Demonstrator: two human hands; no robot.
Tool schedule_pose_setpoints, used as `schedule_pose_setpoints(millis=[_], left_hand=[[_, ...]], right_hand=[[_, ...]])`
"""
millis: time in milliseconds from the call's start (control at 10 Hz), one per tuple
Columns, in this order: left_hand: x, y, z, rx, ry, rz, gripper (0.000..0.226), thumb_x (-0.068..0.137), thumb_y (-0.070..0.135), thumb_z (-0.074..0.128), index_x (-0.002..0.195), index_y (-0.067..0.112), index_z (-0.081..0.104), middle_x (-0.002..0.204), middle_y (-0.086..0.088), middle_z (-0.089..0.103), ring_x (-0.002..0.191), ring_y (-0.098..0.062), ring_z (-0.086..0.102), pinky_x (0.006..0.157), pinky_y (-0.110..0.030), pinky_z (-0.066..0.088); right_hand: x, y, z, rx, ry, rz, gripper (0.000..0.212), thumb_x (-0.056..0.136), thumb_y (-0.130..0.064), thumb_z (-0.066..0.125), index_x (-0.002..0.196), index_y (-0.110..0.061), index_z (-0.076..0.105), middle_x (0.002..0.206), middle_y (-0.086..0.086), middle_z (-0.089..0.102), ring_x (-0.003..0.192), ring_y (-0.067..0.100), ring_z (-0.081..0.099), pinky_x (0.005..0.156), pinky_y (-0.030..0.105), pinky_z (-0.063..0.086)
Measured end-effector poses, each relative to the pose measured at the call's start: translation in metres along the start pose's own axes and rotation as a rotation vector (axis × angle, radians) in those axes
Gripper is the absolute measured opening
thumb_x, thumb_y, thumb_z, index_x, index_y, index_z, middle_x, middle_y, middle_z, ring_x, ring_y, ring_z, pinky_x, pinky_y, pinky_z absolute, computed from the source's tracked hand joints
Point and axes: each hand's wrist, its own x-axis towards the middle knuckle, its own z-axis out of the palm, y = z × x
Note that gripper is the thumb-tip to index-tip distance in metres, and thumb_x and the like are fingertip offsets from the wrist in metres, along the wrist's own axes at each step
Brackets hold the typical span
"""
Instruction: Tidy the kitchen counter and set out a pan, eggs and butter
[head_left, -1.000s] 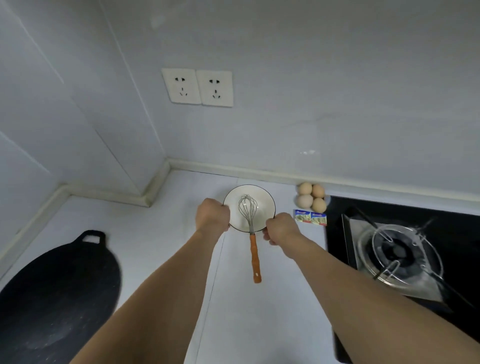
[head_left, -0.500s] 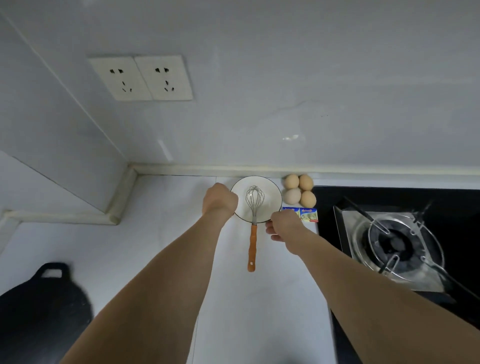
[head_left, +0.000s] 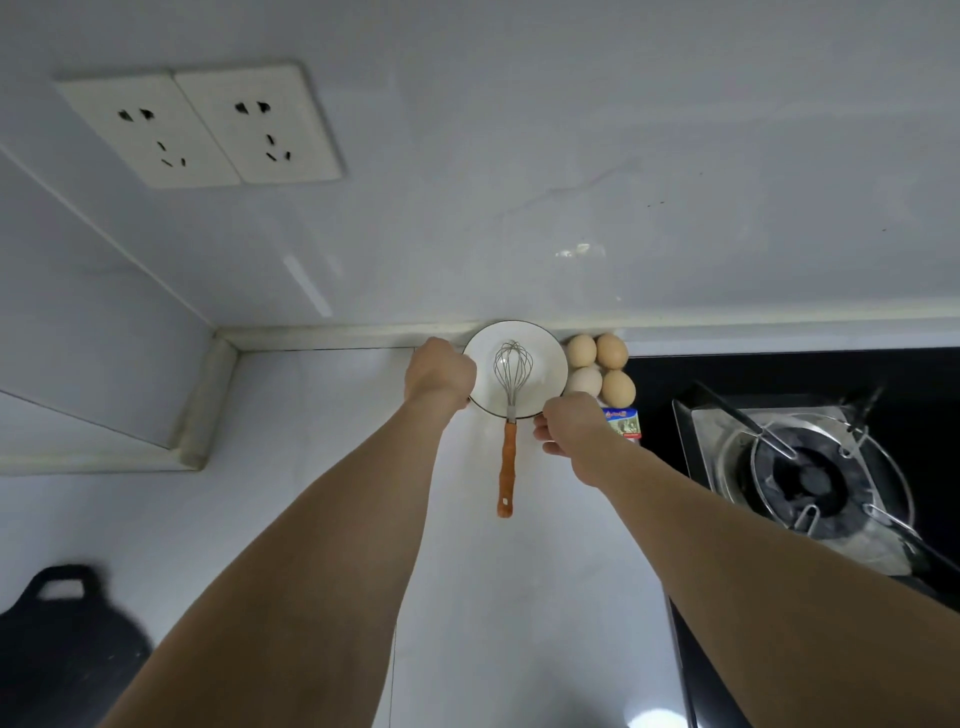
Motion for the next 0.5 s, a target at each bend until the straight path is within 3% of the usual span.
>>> schedule_pose_setpoints(millis=[200,300,400,500], left_hand=[[0.006,0.002,0.004,-0.134,0.002,-0.003,0.017,0.088,0.014,0.043,0.079,0.007,0.056,0.071,-0.013,0.067,0.057,-0.027,0.070,0.053,-0.022,0.043],[0.006,-0.001,0.005,-0.223,-0.032,-0.005,0.020,0.087,0.012,0.044,0.074,0.006,0.058,0.071,-0.014,0.063,0.064,-0.033,0.071,0.066,-0.036,0.059],[-0.004,-0.005,0.005,-0.265,-0.034,0.026,0.024,0.086,0.012,0.041,0.067,0.011,0.056,0.070,-0.012,0.059,0.063,-0.028,0.060,0.072,-0.038,0.058],[-0.025,-0.013,0.004,-0.211,-0.018,0.053,0.028,0.093,0.019,0.041,0.066,0.012,0.047,0.070,-0.005,0.053,0.067,-0.024,0.049,0.058,-0.025,0.039]], right_hand=[[0.005,-0.001,-0.001,0.023,0.022,-0.008,0.038,0.092,-0.010,0.047,0.126,0.005,0.052,0.124,0.023,0.057,0.092,0.026,0.053,0.082,0.037,0.048],[0.003,0.001,-0.005,0.033,0.001,-0.015,0.039,0.092,-0.011,0.047,0.127,0.005,0.052,0.123,0.022,0.058,0.091,0.026,0.053,0.082,0.037,0.048],[-0.005,0.003,-0.002,0.013,0.002,-0.028,0.038,0.093,-0.013,0.045,0.127,0.005,0.052,0.126,0.023,0.057,0.092,0.026,0.052,0.085,0.039,0.048],[-0.022,0.006,0.001,-0.059,0.109,-0.049,0.037,0.095,-0.015,0.044,0.125,0.005,0.051,0.126,0.024,0.055,0.096,0.031,0.053,0.084,0.039,0.045]])
